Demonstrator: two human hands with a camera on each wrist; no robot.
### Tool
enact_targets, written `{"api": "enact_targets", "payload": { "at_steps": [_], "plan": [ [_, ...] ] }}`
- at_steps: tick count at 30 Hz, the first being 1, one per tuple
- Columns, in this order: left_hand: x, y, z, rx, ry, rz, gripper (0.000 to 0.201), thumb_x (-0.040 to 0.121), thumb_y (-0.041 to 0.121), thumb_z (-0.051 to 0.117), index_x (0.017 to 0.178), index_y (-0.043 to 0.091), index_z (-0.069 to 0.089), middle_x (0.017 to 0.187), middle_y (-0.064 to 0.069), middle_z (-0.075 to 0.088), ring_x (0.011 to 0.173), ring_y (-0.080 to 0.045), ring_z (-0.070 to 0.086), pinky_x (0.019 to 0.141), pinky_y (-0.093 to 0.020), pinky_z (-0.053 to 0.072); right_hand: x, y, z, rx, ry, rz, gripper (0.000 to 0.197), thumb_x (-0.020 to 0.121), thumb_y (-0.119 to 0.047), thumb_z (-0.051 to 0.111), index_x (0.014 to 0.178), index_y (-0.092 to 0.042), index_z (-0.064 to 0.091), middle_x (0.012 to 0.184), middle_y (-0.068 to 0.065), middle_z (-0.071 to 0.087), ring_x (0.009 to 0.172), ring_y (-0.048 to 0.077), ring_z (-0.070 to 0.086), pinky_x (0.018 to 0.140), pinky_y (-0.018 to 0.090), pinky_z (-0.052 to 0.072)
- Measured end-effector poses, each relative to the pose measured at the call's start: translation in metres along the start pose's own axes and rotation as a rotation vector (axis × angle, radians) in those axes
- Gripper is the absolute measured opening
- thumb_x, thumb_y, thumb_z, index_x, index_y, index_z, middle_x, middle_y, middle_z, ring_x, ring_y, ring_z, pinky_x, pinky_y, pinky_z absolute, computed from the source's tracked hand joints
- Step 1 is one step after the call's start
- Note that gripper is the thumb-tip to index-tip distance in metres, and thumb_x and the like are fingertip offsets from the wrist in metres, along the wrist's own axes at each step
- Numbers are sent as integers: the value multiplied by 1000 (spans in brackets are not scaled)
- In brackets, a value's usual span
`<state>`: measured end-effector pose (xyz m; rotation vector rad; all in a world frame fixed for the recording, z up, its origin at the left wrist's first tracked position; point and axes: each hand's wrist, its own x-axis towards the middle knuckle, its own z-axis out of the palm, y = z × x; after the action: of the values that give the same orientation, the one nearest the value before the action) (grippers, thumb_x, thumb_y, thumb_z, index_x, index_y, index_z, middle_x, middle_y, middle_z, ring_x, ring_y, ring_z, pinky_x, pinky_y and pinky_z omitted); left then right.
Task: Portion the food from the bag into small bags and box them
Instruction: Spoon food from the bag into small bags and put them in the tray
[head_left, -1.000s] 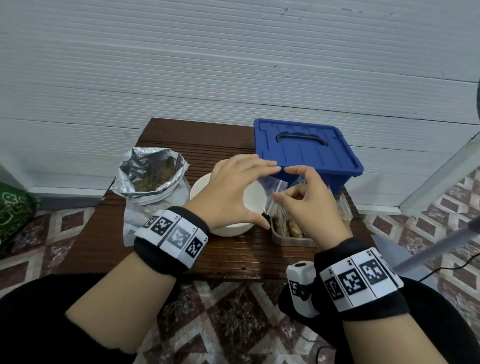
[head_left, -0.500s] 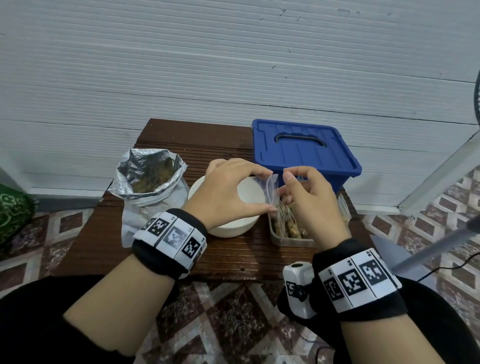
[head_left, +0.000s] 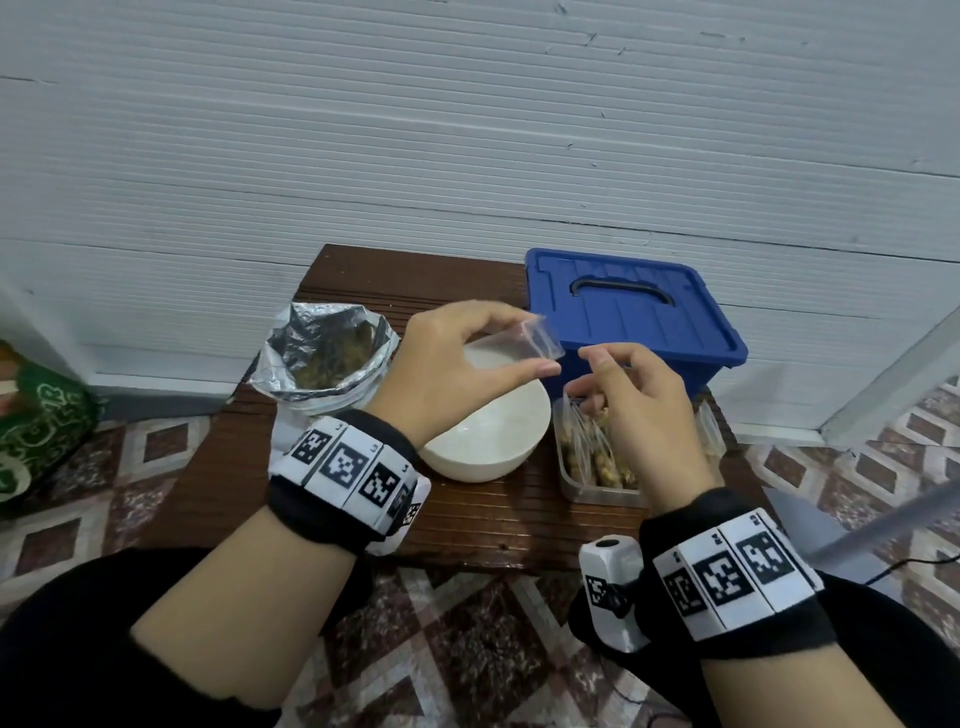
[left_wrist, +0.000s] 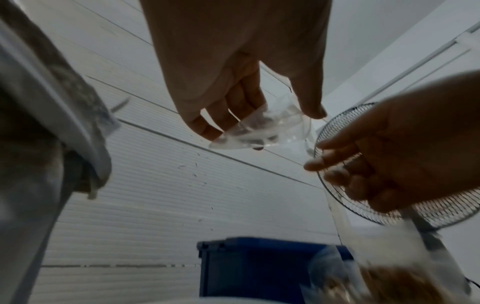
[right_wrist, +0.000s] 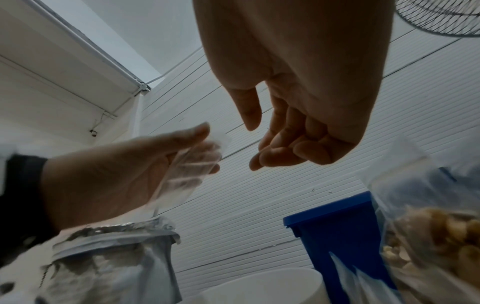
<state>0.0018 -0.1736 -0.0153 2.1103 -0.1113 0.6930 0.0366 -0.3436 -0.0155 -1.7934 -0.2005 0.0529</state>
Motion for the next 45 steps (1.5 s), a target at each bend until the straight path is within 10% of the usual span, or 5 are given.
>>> {"api": "enact_targets", "payload": {
  "at_steps": [12,18,32,37,45],
  "plan": [
    [13,-8,-114,68,259,-322,42,65,54,78,96,27,69,88,15,68,83,10,61,74,-7,46,17,-27,96,-207,-241,-183,22,91,-33,60,109,-21,66,90,-6,65,84,3,57,70,13,42],
    [0,-40,-143,52,130,-464,66,51,68,71,99,22,70,99,8,70,97,-8,64,88,-27,51,26,-34,139,-318,-226,-274,21,87,-30,68,101,-16,73,84,-4,68,82,7,61,79,23,49],
    [-12,-53,-151,21,-32,-552,39,71,57,71,98,28,69,99,16,68,94,5,59,76,-14,42,14,-24,163,-625,-123,-808,17,87,-25,56,77,-13,65,60,3,59,63,31,54,66,38,42],
    [-11,-52,-149,17,-27,-559,41,72,55,72,101,27,69,100,15,67,93,8,58,73,-11,41,14,-21,166,-448,-173,-642,16,90,-16,59,74,-14,58,65,-2,57,70,28,55,71,41,44],
    [-14,-49,-154,-1,11,-552,36,70,55,72,96,31,66,99,17,66,93,6,58,75,-13,44,27,-40,151,-227,-2,-215,21,96,-21,54,75,-14,55,70,-7,53,62,2,46,55,17,35]
  ]
}}
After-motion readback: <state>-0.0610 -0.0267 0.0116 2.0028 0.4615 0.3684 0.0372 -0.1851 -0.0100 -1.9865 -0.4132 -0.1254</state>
